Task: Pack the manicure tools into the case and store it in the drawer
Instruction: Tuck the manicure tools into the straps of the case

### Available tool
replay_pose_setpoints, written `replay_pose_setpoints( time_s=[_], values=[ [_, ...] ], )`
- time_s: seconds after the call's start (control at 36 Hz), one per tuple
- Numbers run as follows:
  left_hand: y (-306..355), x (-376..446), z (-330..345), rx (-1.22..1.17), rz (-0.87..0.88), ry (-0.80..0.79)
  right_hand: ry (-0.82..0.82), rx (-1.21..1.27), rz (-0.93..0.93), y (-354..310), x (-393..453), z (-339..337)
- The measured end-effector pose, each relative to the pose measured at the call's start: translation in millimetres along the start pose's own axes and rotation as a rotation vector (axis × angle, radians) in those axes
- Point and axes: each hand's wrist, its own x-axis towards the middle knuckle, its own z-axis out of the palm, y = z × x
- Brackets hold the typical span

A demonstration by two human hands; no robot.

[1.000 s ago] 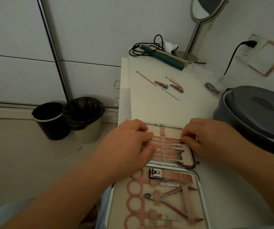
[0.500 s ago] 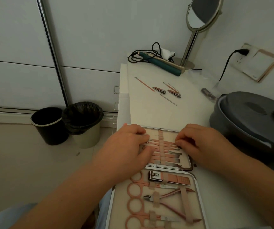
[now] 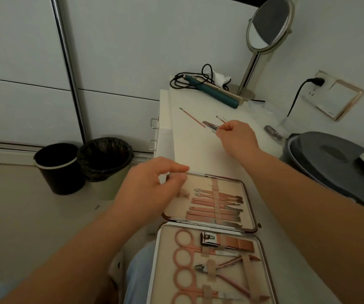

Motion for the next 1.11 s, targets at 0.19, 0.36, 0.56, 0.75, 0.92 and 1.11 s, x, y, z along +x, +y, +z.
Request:
replay_pose_setpoints(
  time_s=[0.19,0.36,0.56,0.75,0.92,1.11],
  values=[
    [-17,13,-5,0.008,-0.012,-0.107,-0.040,-0.253,0.075,0,51,-13],
    [-33,12,2,-0.107,-0.003,-0.088,-0.084,-0.387,0.126,-1,79,-19],
    [-42,8,8,-0.388,-0.075,-0.041,-0.099,-0.605,0.081,-2,95,-2],
    [-48,5,16,-0.488,-0.088,0.016,-0.079,-0.522,0.152,6,102,3],
    [-49,4,18,-0.487,-0.104,0.026,-0.057,-0.678,0.107,10,109,8],
    [-47,3,16,-0.466,-0.112,0.026,-0.026,-0.592,0.054,-2,98,1]
  ],
)
